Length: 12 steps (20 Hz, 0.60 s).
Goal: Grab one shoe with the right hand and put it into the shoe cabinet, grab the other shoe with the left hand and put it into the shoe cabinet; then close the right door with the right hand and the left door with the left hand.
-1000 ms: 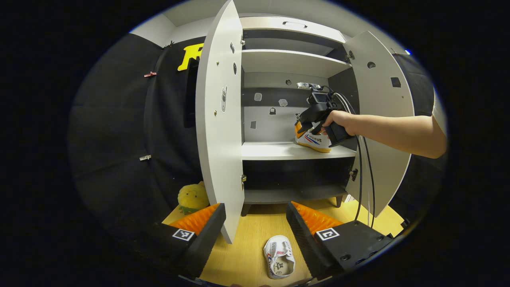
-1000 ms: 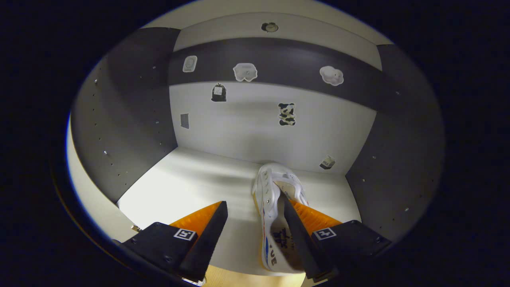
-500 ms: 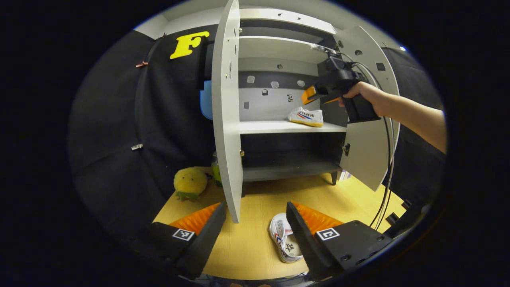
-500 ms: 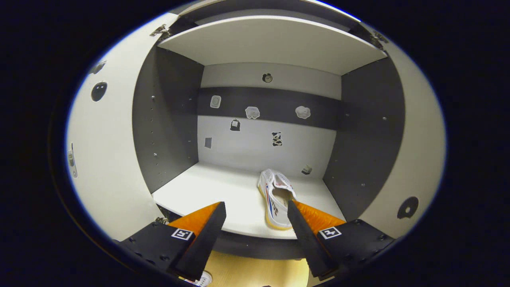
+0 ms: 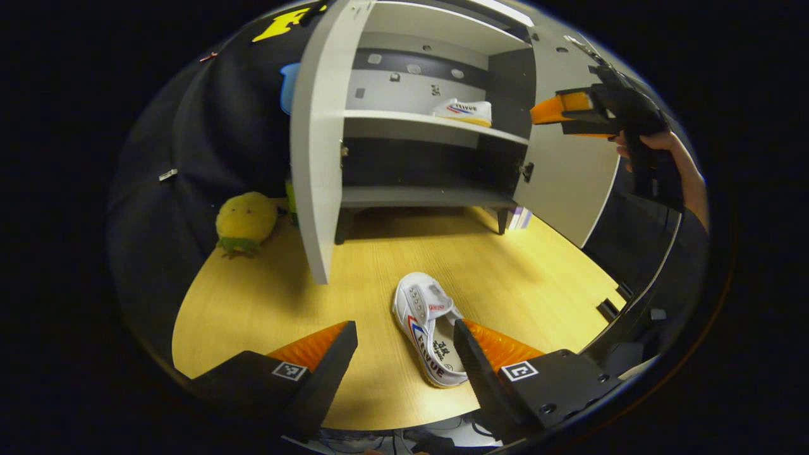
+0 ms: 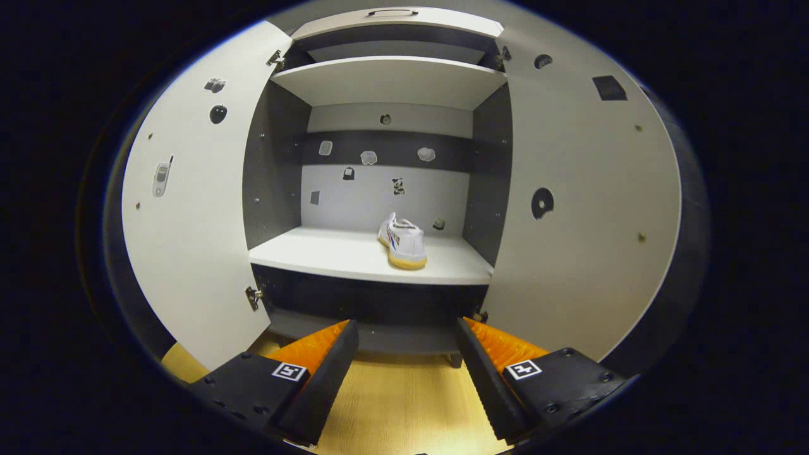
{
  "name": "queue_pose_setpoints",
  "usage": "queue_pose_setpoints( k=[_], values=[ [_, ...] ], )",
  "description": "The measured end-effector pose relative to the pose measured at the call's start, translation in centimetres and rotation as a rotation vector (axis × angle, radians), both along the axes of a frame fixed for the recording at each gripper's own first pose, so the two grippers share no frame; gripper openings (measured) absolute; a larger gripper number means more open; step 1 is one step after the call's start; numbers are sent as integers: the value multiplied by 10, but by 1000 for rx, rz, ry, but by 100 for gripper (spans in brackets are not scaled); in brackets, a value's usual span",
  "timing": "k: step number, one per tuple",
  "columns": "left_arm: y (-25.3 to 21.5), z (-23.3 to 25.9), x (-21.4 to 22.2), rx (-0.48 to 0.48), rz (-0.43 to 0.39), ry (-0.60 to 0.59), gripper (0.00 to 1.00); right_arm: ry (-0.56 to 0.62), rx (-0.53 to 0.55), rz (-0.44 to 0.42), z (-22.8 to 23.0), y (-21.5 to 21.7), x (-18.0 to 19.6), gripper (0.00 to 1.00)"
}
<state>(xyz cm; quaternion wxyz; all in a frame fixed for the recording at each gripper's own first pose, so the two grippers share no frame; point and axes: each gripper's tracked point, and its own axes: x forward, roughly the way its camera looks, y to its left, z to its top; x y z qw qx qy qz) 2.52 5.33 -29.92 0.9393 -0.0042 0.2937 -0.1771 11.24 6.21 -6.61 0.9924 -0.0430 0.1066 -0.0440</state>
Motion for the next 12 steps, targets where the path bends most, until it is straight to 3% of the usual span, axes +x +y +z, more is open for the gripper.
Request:
queue_pose_setpoints(
  k=[5,11,12],
  values=[
    [-24,-52,19,54,-85,87,96,78,59,-67,-56,-16,-62,98],
    [-35,-92,60,117,-67,164,94,167,104,-150,-106,-34,-122,98],
    [-37,-96,68,128,-59,164,88,189,112,-158,-114,-36,-129,98]
  ],
)
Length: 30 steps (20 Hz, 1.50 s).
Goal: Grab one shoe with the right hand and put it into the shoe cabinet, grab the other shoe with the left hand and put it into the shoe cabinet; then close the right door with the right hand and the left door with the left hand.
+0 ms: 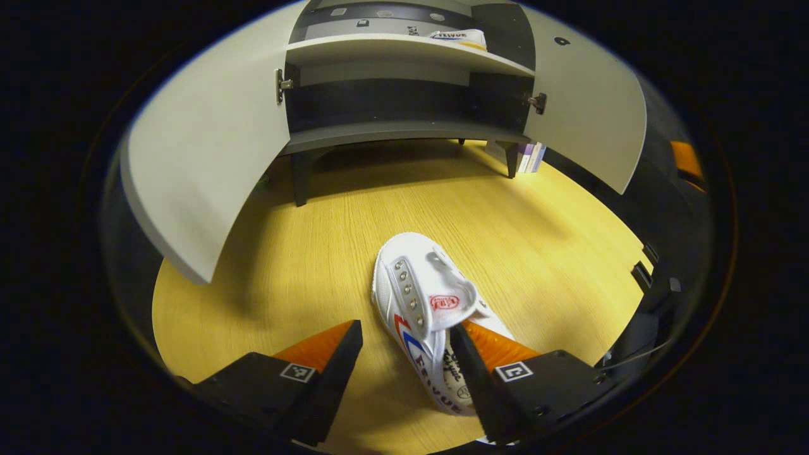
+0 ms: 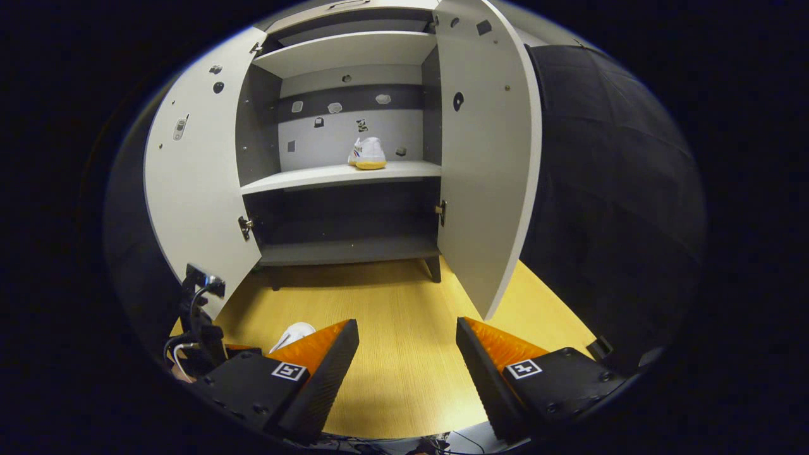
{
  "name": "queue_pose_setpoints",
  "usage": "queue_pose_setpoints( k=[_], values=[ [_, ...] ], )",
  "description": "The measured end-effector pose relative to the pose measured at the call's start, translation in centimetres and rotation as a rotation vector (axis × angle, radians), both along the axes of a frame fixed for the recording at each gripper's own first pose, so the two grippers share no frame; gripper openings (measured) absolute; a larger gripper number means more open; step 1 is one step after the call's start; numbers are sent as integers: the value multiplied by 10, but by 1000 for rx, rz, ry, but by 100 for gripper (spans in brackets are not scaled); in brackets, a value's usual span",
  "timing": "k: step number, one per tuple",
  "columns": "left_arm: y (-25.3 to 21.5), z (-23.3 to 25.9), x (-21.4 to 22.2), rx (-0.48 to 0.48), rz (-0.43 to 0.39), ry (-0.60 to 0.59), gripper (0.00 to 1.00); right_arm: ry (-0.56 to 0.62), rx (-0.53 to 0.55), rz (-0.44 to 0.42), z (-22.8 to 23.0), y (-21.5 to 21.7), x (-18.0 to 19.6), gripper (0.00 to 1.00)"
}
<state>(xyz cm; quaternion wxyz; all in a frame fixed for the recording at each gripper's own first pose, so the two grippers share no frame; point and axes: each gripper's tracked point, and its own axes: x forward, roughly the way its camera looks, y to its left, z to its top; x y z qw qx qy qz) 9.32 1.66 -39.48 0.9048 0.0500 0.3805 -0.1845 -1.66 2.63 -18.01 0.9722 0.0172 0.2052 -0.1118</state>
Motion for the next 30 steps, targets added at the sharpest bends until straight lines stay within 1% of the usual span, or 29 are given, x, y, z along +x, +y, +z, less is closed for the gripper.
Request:
queue_pose_setpoints(
  k=[1,2,3,6,8,10,12,15,18,23,25,30],
  values=[
    [-1,-3,5,17,6,4,82,19,6,-8,-7,-3,-4,98],
    [-5,-6,8,24,9,13,69,35,13,-12,-11,-5,-7,99],
    [-9,-8,9,24,8,19,65,44,23,-14,-13,-5,-8,99],
    [-5,-13,13,115,53,4,44,47,18,4,-12,-6,-6,99],
    [9,-17,17,174,104,3,24,43,12,28,-8,-5,-2,99],
    [9,-15,19,167,113,1,10,42,7,62,-6,-2,6,99],
    [9,-14,21,157,111,9,7,40,-3,90,-4,-3,12,99],
    [5,-12,15,107,124,29,5,30,-5,128,2,-3,19,98],
    [5,12,9,110,145,-4,5,18,-23,159,7,-8,23,99],
    [-4,93,19,36,198,-91,5,-2,-46,213,11,-15,26,99],
    [-9,129,31,9,221,-143,5,-15,-47,238,12,-16,28,99],
    [-22,223,76,-17,273,-247,5,-81,-55,313,23,-14,32,98]
  ],
)
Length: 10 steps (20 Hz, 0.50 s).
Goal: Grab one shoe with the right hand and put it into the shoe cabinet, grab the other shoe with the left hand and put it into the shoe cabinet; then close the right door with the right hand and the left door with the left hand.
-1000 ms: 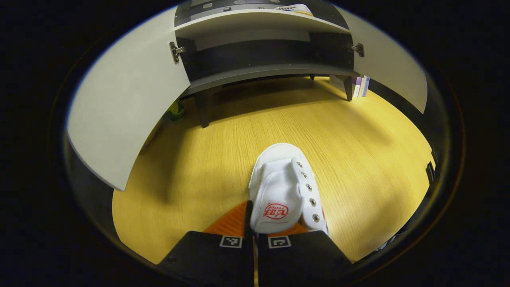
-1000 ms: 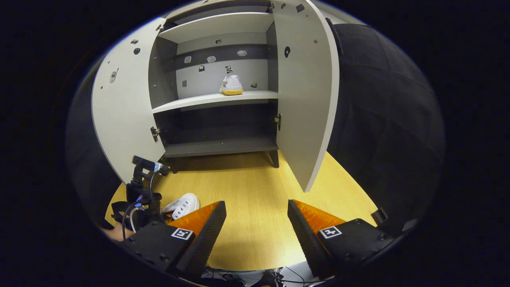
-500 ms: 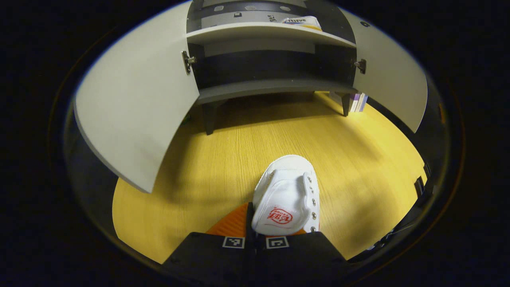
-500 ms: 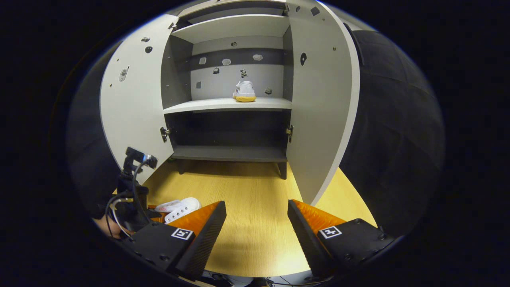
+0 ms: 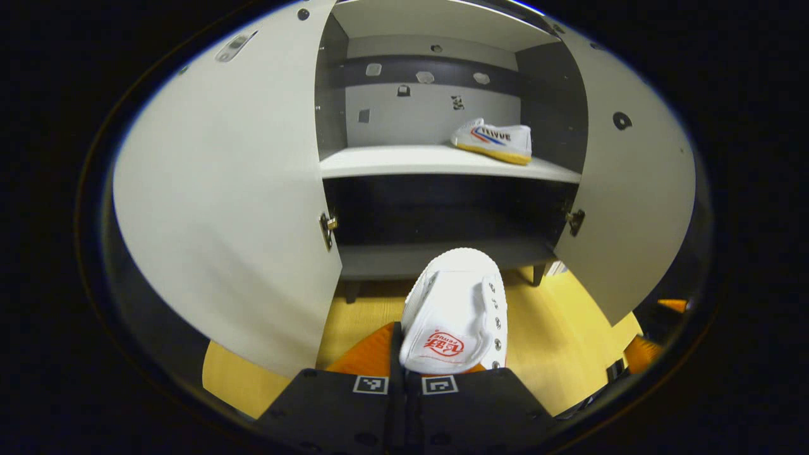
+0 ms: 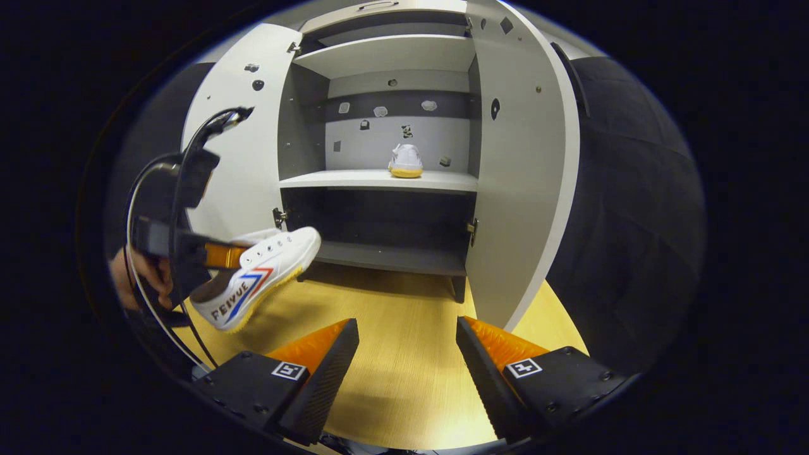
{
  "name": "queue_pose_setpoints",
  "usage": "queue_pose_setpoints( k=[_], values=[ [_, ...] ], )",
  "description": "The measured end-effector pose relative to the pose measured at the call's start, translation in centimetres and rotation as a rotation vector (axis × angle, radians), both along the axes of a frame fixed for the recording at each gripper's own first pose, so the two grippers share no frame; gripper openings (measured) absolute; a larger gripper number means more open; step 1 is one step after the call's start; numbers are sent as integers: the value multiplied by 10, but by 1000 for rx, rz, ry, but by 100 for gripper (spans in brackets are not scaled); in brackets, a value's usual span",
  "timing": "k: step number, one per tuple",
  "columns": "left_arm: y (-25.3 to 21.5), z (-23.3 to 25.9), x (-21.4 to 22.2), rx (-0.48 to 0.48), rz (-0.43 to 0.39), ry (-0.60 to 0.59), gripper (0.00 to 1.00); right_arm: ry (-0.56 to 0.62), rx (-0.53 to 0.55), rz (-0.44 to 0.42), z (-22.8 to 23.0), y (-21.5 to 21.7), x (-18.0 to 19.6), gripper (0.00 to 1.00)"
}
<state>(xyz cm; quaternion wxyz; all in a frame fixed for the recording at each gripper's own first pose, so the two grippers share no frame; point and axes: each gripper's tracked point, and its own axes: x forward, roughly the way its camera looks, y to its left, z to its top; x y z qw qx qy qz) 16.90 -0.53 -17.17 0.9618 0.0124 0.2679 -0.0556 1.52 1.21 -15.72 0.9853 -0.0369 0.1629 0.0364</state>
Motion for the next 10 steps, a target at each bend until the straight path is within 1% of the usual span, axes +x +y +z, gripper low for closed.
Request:
queue_pose_setpoints(
  k=[3,5,8,10],
  values=[
    [-10,48,36,-28,9,-23,5,-14,1,40,-3,0,4,98],
    [-13,80,66,-39,27,-65,5,-22,19,67,-1,2,6,98],
    [-9,127,112,17,46,-132,5,-35,34,98,1,-1,8,98],
    [-6,154,147,45,80,-164,5,-29,42,114,-2,-3,8,98]
  ],
)
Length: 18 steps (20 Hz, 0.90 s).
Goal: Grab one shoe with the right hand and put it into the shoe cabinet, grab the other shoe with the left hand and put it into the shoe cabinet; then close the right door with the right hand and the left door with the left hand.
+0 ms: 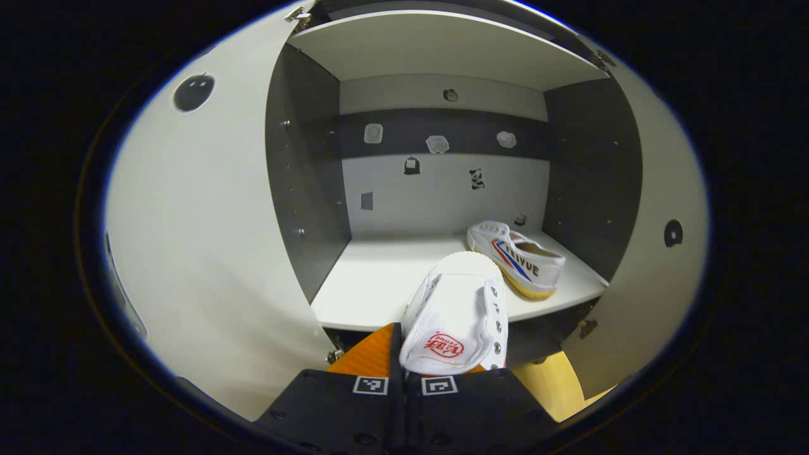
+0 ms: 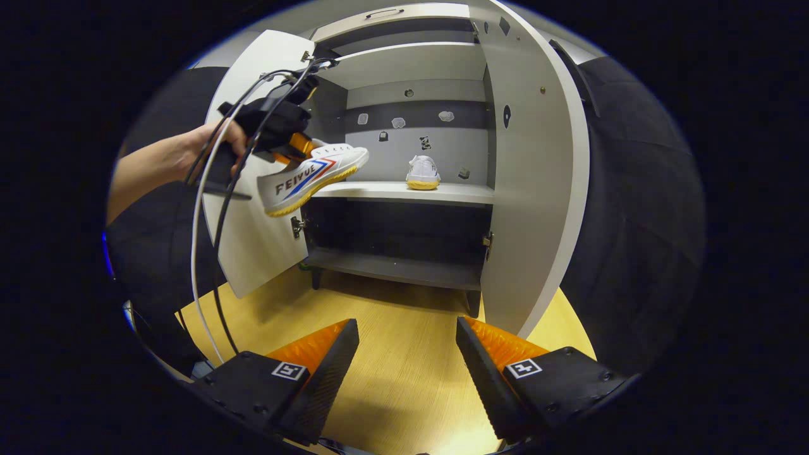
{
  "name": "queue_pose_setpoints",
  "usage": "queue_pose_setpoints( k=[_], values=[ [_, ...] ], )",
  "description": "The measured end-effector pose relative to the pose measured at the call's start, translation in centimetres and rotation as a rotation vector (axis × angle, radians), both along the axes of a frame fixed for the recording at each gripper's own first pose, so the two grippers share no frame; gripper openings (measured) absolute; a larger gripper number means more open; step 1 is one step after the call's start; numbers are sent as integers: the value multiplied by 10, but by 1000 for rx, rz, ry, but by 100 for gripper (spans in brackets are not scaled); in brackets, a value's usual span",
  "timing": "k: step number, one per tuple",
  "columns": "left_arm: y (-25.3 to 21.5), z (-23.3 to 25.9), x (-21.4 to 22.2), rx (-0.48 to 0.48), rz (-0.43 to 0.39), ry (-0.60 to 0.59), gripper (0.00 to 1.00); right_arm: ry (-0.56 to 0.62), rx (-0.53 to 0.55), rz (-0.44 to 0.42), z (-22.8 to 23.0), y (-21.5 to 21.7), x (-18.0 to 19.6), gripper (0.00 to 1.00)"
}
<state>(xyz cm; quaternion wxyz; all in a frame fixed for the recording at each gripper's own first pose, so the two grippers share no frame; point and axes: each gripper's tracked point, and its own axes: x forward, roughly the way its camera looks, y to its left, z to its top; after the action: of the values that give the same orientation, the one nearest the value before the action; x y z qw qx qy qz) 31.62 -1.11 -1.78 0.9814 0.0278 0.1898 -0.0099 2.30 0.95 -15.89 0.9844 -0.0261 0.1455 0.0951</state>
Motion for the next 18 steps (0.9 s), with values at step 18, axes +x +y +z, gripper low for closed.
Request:
queue_pose_setpoints(
  k=[18],
  values=[
    [-14,-44,210,205,4,299,5,69,-41,-96,-9,-76,-14,98]
  ],
)
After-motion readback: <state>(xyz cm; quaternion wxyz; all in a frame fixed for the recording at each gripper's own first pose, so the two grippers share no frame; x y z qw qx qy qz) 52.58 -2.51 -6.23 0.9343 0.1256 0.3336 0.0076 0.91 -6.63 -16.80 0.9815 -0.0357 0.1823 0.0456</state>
